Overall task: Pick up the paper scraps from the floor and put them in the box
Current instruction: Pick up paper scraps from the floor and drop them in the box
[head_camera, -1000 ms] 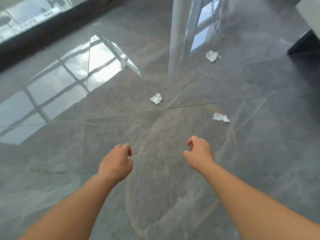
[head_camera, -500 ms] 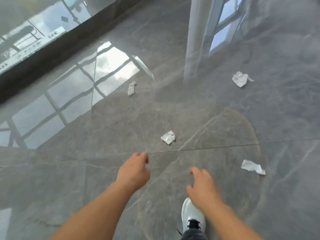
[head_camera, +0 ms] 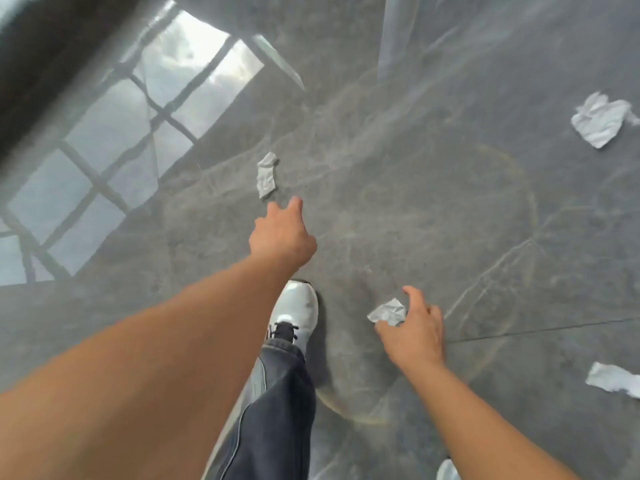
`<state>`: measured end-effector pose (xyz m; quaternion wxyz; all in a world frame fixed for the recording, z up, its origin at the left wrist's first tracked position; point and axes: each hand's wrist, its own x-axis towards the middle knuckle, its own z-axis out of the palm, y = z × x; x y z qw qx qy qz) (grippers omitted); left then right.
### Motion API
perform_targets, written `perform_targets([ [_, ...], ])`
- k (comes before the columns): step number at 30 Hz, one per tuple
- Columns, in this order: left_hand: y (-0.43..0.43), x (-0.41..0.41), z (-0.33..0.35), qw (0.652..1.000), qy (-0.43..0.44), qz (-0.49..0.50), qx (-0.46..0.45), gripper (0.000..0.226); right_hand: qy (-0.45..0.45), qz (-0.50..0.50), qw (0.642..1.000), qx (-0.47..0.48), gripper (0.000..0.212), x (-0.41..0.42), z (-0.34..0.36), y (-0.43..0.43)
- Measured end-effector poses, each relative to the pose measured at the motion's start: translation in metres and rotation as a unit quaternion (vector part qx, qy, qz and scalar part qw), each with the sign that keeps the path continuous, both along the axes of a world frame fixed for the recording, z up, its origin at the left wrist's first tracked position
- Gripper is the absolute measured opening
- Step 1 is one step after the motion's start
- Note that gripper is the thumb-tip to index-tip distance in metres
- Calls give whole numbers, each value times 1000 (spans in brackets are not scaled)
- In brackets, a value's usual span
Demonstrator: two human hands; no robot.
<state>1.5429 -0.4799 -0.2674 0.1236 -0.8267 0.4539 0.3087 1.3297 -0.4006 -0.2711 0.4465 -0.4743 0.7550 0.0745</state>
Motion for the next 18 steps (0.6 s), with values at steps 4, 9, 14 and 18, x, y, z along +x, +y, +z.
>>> perform_targets([
  [4,-39,48,-85,999,-22,-22,-19,55,48,-120,991,46,80,46,-80,-1],
  [9,-63,87,-154,995,-22,-73,-59,59,115,-144,982,33,53,76,-142,15],
  [14,-71,110,-179,987,-33,-85,-131,33,152,-161,975,8,21,78,-161,13],
  [18,-73,114,-173,989,-27,-123,-78,26,126,-156,979,42,10,72,-158,0],
])
